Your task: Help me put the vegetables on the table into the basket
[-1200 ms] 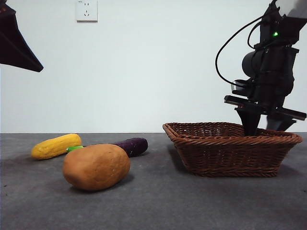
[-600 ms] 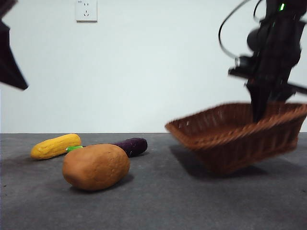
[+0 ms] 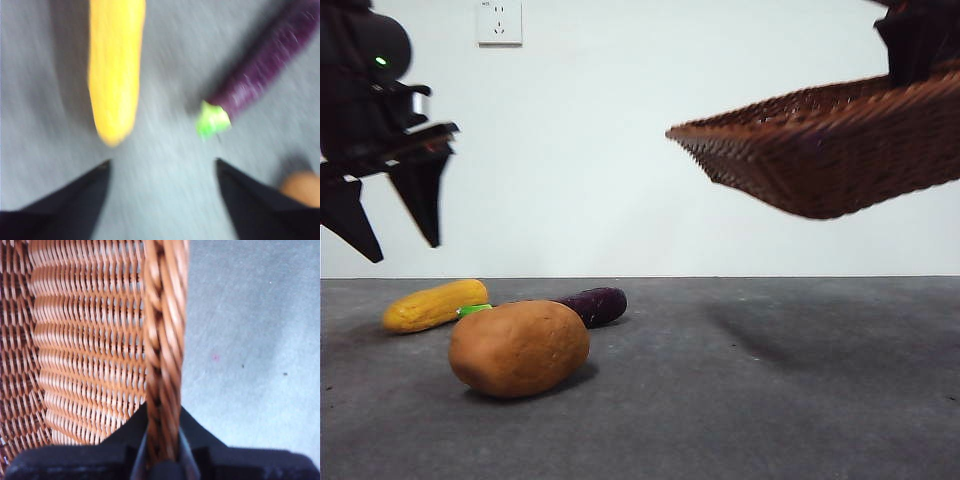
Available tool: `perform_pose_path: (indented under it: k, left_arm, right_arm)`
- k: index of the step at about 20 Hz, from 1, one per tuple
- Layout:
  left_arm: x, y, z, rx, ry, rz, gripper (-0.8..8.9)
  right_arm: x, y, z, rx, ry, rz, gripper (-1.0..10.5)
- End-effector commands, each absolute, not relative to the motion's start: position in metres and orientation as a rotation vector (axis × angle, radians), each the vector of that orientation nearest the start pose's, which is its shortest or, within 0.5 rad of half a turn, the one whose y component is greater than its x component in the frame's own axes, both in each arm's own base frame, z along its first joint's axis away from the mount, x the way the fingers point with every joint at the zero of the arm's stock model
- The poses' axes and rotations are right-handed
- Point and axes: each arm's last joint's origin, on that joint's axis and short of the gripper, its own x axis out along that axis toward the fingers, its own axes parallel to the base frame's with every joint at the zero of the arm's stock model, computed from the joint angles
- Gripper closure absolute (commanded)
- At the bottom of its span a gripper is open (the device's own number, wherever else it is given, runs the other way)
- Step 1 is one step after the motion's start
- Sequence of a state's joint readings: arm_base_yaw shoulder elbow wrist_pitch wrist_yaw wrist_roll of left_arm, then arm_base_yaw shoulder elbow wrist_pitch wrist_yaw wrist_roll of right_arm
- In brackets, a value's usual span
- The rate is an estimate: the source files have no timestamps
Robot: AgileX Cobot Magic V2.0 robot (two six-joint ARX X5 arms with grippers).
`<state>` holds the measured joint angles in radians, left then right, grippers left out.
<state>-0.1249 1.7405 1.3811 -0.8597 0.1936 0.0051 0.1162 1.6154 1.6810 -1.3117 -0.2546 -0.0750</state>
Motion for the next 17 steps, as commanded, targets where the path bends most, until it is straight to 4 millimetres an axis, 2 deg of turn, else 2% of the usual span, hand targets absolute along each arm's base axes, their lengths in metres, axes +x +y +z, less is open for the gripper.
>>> perform_pose_path:
  k: [1, 2, 6, 12, 13, 15, 17]
  left_arm:
    - [0.366, -0.053, 0.242, 0.044, 1.2, -0.258, 1.98]
    - [0.375, -0.053, 0.243, 0.068, 1.194, -0.251, 1.6]
    - [0.4, -0.056, 0.232, 0.117, 1.207, -0.229, 1.53]
    - [0.414, -0.064, 0.199, 0.135, 1.244, -0.25, 1.58]
    - [0.416, -0.066, 0.195, 0.143, 1.249, -0.246, 1.7]
    - [0.417, -0.068, 0.189, 0.148, 1.259, -0.248, 2.67]
    - [0.418, -0.069, 0.185, 0.149, 1.269, -0.248, 2.84]
  right_arm:
    - [0.293, 0.042, 0.359, 0.021, 1.221, 0.384, 9.5]
    - [0.289, 0.042, 0.361, 0.023, 1.217, 0.387, 9.5]
    - [0.282, 0.041, 0.368, 0.024, 1.204, 0.391, 9.5]
    - [0.279, 0.041, 0.369, 0.024, 1.2, 0.391, 9.5]
    - [0.279, 0.041, 0.369, 0.024, 1.202, 0.391, 9.5]
    - [0.279, 0.041, 0.369, 0.025, 1.208, 0.391, 9.5]
    - [0.278, 0.04, 0.369, 0.023, 1.212, 0.393, 9.5]
